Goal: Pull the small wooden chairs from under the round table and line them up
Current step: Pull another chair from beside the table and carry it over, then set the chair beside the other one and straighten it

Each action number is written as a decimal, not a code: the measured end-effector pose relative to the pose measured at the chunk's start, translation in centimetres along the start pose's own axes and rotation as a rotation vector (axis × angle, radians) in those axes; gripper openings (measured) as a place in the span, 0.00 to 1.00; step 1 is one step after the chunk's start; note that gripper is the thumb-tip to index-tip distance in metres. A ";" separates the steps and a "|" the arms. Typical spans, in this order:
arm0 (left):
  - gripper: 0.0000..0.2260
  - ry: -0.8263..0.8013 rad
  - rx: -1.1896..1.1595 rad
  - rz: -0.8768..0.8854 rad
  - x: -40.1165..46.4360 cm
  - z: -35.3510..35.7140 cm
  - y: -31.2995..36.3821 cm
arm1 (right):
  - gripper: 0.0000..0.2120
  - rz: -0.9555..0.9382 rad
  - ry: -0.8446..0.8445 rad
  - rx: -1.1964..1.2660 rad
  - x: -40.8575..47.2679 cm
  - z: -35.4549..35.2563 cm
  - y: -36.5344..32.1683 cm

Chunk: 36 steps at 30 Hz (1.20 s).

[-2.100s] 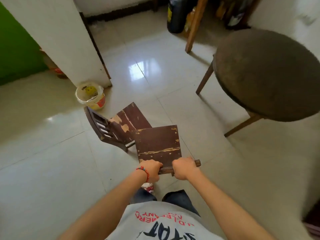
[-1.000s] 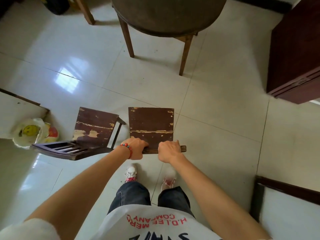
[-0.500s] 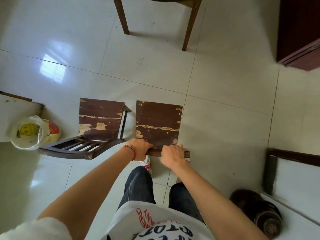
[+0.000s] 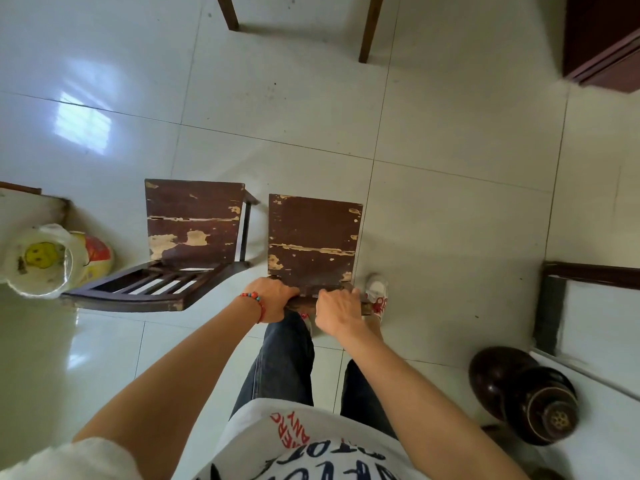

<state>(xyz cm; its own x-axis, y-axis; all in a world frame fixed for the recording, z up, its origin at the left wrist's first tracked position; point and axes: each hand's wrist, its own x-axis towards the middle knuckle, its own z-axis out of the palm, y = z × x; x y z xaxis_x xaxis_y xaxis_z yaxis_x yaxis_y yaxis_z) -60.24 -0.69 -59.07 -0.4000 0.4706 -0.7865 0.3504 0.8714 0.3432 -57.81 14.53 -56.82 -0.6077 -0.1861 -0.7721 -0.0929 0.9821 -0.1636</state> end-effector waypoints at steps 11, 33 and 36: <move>0.15 -0.069 0.063 -0.054 -0.7 3.3 -2.1 | 0.20 -0.042 -0.165 0.171 0.1 3.8 -1.3; 0.16 0.317 -1.072 -0.345 -4.3 -8.7 3.5 | 0.19 0.187 0.313 1.136 -4.8 -7.7 1.2; 0.17 0.529 -1.258 -0.283 -6.2 -12.8 6.0 | 0.17 0.168 0.559 1.347 -7.9 -12.2 2.5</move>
<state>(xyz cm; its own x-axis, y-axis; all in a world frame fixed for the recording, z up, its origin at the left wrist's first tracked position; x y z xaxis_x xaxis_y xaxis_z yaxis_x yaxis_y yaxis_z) -66.46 3.42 -45.57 -0.6963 0.0099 -0.7177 -0.6700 0.3496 0.6548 -62.84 18.84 -43.64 -0.7858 0.2677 -0.5576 0.6076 0.1651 -0.7769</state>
